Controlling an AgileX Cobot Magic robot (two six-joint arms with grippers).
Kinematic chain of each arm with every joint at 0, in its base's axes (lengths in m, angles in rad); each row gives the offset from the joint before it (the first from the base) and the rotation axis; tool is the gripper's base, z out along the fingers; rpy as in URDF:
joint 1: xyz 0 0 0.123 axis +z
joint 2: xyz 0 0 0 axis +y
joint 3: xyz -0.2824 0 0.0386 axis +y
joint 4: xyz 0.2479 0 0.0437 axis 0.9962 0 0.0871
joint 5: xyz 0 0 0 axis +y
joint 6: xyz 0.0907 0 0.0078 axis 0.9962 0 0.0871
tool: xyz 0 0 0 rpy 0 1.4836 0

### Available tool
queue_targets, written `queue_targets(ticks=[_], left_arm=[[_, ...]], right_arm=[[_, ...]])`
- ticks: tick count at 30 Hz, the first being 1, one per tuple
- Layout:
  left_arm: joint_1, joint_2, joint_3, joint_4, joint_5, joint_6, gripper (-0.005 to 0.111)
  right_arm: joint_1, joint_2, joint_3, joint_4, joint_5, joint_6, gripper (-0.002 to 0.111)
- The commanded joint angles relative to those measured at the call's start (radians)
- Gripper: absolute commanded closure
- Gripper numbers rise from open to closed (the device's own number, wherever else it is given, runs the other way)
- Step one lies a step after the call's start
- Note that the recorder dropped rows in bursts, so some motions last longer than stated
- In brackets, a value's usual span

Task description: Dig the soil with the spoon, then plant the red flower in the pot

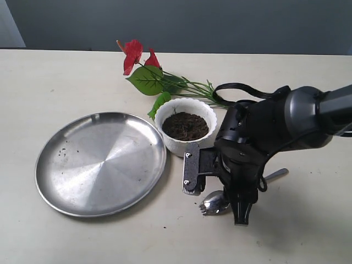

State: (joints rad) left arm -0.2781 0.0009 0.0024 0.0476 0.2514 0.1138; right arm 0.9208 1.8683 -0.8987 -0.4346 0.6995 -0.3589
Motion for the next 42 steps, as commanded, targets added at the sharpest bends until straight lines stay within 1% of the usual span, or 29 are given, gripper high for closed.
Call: queue_targets(ticks=[1,3,4,5,11,15,21,23,28,30,33,37,40,42], left_arm=[[-0.005,-0.001,-0.002,-0.008,-0.013,-0.002,0.106],[-0.005,-0.001,-0.002,-0.008,-0.013,-0.002,0.106],[-0.005,-0.001,-0.002,-0.008,-0.013,-0.002,0.106],[-0.005,-0.001,-0.002,-0.008,-0.013,-0.002,0.106],[-0.005,-0.001,-0.002,-0.008,-0.013,-0.002,0.106],[-0.005,-0.001,-0.002,-0.008,-0.013,-0.002,0.106],[-0.005,-0.001,-0.002,-0.008,-0.013,-0.002,0.106],[-0.005,-0.001,-0.002,-0.008,-0.013,-0.002,0.106],[-0.005,-0.001,-0.002,-0.008,-0.013,-0.002,0.106],[-0.005,-0.001,-0.002,-0.008,-0.013,-0.002,0.106],[-0.005,-0.001,-0.002,-0.008,-0.013,-0.002,0.106],[-0.005,-0.001,-0.002,-0.008,-0.013,-0.002,0.106],[-0.005,-0.001,-0.002,-0.008,-0.013,-0.002,0.106],[-0.005,-0.001,-0.002,-0.008,-0.013,-0.002,0.106]], right_arm=[[-0.002,0.090,0.006,-0.001,-0.004,-0.004,0.063],[-0.002,0.099,0.006,0.013,0.001,-0.004,0.086],[-0.002,0.099,0.006,0.018,0.003,-0.004,0.103],[-0.002,0.099,0.006,0.023,0.005,-0.004,0.108],[-0.002,0.071,0.006,0.028,0.066,0.019,0.108],[-0.002,-0.043,0.006,-0.069,0.115,0.140,0.108],[-0.002,-0.168,0.006,-0.082,0.186,0.150,0.108],[0.000,-0.205,0.006,-0.118,0.232,0.150,0.108],[0.047,-0.288,0.006,-0.309,0.367,0.171,0.108],[0.068,-0.311,0.006,-0.397,0.370,0.177,0.108],[0.090,-0.316,0.006,-0.546,0.353,0.180,0.108],[0.098,-0.296,0.006,-0.770,0.248,0.247,0.108],[0.098,-0.247,0.006,-0.935,0.181,0.279,0.109],[0.098,-0.201,-0.010,-1.009,0.189,0.309,0.109]])
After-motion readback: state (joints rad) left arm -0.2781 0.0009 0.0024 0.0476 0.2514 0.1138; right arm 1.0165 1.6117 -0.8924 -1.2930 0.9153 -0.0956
